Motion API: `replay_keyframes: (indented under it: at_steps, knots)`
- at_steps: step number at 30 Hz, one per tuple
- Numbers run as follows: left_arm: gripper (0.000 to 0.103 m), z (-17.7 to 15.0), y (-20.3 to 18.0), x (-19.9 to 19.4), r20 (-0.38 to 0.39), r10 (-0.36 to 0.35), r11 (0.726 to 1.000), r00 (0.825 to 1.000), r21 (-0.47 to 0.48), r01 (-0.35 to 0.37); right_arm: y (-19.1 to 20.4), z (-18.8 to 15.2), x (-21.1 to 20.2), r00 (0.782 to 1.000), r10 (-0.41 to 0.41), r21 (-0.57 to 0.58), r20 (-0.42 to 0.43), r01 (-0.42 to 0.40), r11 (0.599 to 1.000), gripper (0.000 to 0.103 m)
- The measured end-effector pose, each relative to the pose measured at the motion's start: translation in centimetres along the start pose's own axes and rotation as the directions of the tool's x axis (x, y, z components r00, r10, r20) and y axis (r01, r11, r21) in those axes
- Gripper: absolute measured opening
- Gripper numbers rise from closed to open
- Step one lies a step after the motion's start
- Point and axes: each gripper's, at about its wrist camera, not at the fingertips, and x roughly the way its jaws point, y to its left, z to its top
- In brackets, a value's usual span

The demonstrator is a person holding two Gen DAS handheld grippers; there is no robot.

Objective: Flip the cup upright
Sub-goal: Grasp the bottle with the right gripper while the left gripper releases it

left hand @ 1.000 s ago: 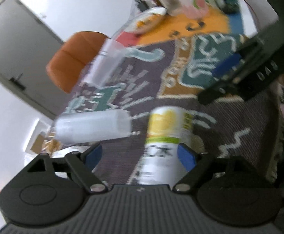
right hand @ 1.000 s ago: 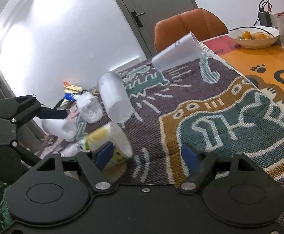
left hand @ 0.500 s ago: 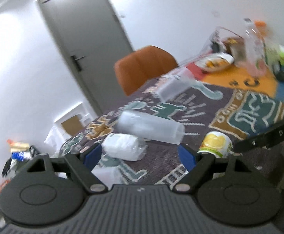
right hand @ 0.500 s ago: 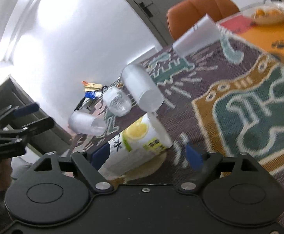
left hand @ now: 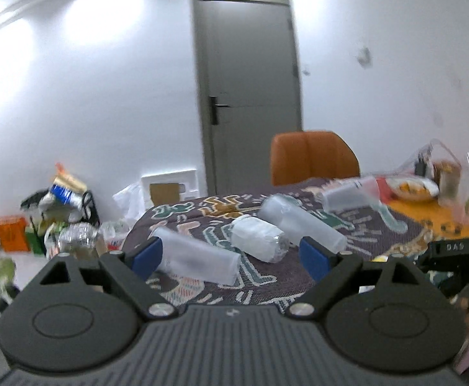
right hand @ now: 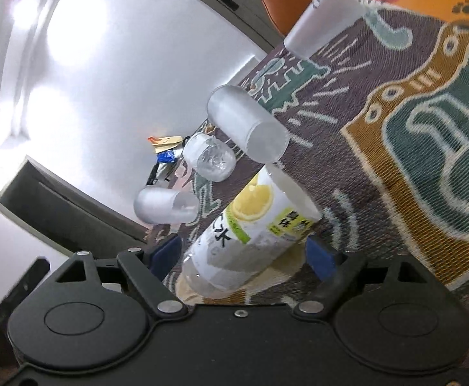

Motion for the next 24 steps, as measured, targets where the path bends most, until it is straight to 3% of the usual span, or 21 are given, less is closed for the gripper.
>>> replay_keyframes:
  at_steps: [9,13,24]
  knots:
    - [0.093,-4.0,4.4,-1.8,-0.037,0.072,0.985,0.997,-0.156,-0.077,-1.5,1.1,1.7,1.000,-0.024,0.181,0.005,0.023,0.983,0.085]
    - [0.094,-5.7,6.2,-2.2,-0.068,0.062,0.970,0.996,-0.231,-0.077,-1.8,1.4,2.5,0.998,-0.067,0.229,-0.003,0.065,0.971,0.085]
    - [0.094,-8.3,8.1,-2.0,-0.094,0.049,0.952,0.994,-0.298,-0.075,-1.7,2.0,4.6,0.992,-0.124,0.275,0.004,0.118,0.954,0.088]
